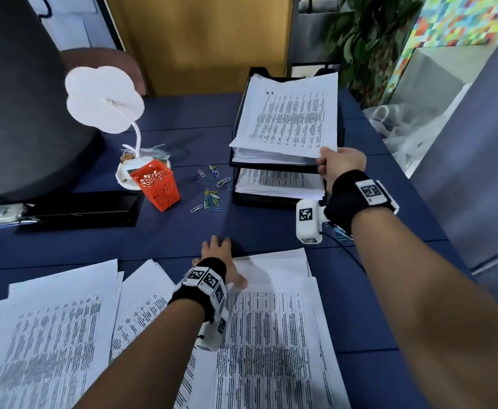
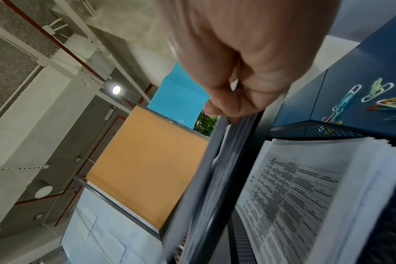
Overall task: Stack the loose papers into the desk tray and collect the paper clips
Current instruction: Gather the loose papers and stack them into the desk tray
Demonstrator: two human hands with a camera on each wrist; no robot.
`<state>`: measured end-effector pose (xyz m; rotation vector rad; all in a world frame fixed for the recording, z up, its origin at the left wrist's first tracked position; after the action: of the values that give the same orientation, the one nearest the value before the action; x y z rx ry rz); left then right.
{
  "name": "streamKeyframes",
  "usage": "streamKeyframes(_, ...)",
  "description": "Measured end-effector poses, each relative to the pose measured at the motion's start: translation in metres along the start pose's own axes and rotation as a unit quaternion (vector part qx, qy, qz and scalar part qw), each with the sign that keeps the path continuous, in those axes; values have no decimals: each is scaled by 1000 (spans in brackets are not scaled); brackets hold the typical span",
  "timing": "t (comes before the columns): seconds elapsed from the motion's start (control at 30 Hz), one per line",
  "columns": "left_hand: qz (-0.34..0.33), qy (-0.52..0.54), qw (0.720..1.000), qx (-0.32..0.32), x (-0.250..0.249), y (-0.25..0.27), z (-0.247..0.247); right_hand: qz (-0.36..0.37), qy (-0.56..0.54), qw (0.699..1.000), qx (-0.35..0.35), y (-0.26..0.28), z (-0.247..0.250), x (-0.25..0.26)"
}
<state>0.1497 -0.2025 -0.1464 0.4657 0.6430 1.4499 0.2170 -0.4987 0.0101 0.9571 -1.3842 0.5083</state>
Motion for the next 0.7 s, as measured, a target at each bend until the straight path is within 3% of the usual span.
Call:
streamKeyframes(0.23, 3, 11, 1000, -4, -1, 6, 3, -18, -1, 999, -28, -14, -5, 4)
streamKeyframes(0.4, 4, 11, 1000, -4, -1, 7, 3, -7, 32, 999, 14, -15, -9, 4)
streamKeyframes(0.57, -2, 18, 1000, -10, 1, 4, 3, 7, 0, 998, -55, 7, 5, -1)
streamKeyframes(0.7, -17, 36, 999, -24, 2, 7, 4, 19, 58, 998, -19, 31, 9, -20)
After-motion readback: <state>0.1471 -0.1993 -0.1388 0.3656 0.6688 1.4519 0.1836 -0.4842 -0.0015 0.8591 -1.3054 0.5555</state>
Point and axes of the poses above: each hand's wrist, its own y-axis away from the middle knuckle, its own z-axis out of the back of the hand, x = y × z, the point moved 10 cm from there along -y, towards the middle knuckle, and after that the axes turned 4 degrees about x, right-handed, at the moved point
